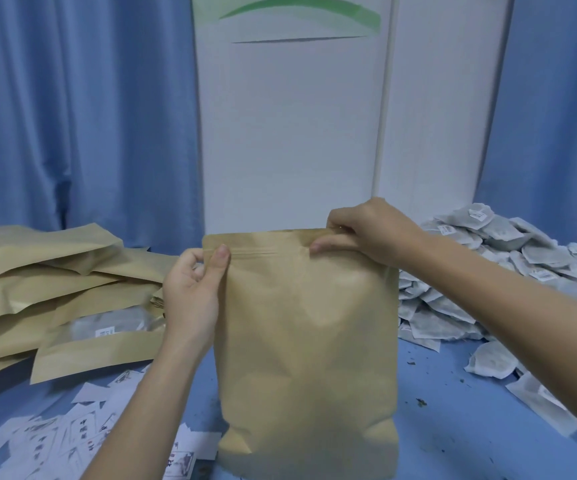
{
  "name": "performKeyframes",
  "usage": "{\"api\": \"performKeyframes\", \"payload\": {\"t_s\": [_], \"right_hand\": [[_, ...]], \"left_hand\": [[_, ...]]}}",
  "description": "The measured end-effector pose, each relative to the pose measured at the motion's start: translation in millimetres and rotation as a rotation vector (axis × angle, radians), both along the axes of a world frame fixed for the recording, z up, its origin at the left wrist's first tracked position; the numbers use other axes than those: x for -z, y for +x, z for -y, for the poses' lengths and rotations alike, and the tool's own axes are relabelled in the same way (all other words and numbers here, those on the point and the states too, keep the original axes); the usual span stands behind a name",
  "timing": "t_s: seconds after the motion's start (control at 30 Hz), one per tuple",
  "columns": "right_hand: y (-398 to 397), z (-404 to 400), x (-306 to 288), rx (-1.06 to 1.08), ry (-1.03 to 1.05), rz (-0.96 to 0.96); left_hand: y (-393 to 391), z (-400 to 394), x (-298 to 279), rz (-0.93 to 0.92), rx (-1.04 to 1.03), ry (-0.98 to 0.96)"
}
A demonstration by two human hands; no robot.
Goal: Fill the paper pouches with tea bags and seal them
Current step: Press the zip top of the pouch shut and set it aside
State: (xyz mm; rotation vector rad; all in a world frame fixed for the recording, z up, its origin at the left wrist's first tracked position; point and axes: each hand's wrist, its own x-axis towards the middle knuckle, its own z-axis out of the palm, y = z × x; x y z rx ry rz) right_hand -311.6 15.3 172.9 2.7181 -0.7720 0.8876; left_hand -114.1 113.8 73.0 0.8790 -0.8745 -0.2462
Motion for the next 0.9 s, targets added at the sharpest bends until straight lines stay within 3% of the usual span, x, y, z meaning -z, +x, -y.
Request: {"api": "performKeyframes", "payload": {"t_s": [0.1,0.27,0.43,0.63,0.8,0.9], "right_hand": [[-6,2,-1,0.011,0.025,-0.032],[-38,14,-4,-0.154,0.414,0.100],[-43,18,4,-0.255,0.593,0.210],[-38,23,15,-0.314,0.743,0.415],[-35,23,13,-0.292,0.879,0.354],[-32,28,10,-0.217,0.769,0.370]], "left_hand": [[-2,2,3,0.003,-0.019,0.005],[12,0,4,0.003,-0.104,0.001],[12,2,4,0.034,-0.155,0.004],[10,7,8,0.018,-0.158,0.015],[10,10,4,0.030,-0.149,0.031],[10,11,2,0.025,-0.154,0.045]]}}
